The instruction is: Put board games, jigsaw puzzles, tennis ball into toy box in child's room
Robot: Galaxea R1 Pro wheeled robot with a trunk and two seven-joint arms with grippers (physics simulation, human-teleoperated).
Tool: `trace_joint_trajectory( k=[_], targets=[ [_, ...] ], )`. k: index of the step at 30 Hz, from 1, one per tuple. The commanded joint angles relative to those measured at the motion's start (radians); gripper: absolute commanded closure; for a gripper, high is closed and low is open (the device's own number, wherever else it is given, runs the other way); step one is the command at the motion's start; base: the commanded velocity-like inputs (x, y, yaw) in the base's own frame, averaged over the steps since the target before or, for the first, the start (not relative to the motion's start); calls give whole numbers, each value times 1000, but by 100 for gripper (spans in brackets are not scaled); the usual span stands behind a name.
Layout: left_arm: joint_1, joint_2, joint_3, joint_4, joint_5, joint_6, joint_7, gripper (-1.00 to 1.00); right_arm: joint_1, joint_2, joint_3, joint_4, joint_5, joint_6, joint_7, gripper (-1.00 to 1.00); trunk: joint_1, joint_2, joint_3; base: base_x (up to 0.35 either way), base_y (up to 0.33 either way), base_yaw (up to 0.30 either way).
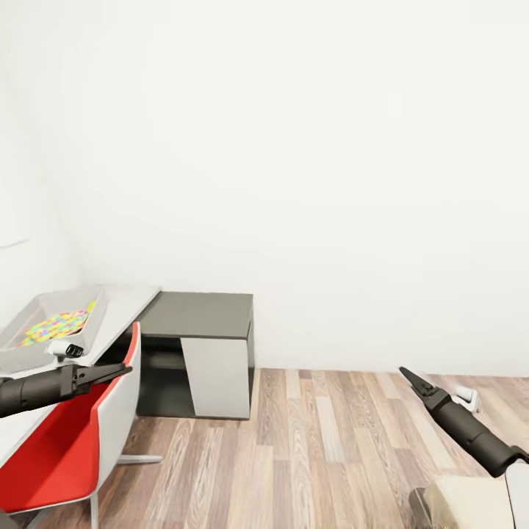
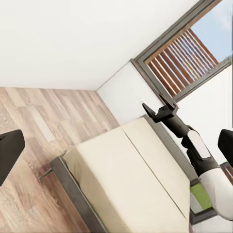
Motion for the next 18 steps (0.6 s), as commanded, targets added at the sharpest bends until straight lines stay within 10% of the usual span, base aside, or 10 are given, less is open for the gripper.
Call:
trace_joint_trajectory(
  k=[1, 10, 18],
  targets=[
    [0, 0, 0, 0, 1, 11, -3, -100, -1, 0, -1, 0, -2, 5, 2, -100, 1, -2, -2, -13, 0, -277],
    [0, -1, -1, 0, -1, 11, -3, -100, -1, 1, 46, 0, 1, -10, -1, -100, 1, -2, -2, -3, 0, -107],
    [0, -15, -10, 5, -8, -1, 29, -100, 0, -2, 246, 17, 13, -41, -228, -100, 1, -2, -2, 0, 0, -3]
  ],
)
